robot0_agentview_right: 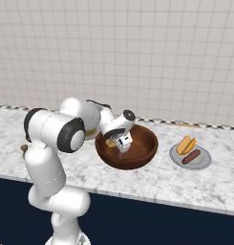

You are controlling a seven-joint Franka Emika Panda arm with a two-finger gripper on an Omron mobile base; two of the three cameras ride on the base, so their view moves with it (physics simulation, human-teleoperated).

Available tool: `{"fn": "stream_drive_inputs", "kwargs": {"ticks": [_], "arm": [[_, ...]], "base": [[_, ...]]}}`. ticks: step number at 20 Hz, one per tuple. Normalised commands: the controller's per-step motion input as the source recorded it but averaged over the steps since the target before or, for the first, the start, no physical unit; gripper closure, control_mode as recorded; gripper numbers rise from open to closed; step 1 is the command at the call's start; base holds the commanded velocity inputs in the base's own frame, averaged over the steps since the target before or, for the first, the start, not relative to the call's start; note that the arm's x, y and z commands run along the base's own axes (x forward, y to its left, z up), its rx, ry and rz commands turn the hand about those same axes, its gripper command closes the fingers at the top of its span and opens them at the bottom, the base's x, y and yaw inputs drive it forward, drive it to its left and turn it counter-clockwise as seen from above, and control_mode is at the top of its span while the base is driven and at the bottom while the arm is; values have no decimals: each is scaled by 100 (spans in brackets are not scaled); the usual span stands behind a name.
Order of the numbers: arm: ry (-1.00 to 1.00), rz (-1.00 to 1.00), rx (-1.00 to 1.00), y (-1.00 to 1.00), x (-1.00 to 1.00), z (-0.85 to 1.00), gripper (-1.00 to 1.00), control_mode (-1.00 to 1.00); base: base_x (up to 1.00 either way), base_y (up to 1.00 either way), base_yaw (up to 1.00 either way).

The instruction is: Place one bun and one sausage from the bowl on each plate.

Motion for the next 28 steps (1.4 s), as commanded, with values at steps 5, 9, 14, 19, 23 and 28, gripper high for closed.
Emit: {"fn": "stream_drive_inputs", "kwargs": {"ticks": [5,9,14,19,23,28], "arm": [[-3,0,0,2,0,-27,-100,-100],[-6,0,0,9,2,-17,-100,-100],[-1,0,0,13,0,-19,-100,-100],[-2,0,0,13,1,-4,-100,-100],[-10,-3,0,14,0,-38,-100,-100],[-1,-1,0,6,0,-30,-100,-100]], "base": [[0,0,0],[0,0,0],[0,0,0],[0,0,0],[0,0,0],[0,0,0]]}}
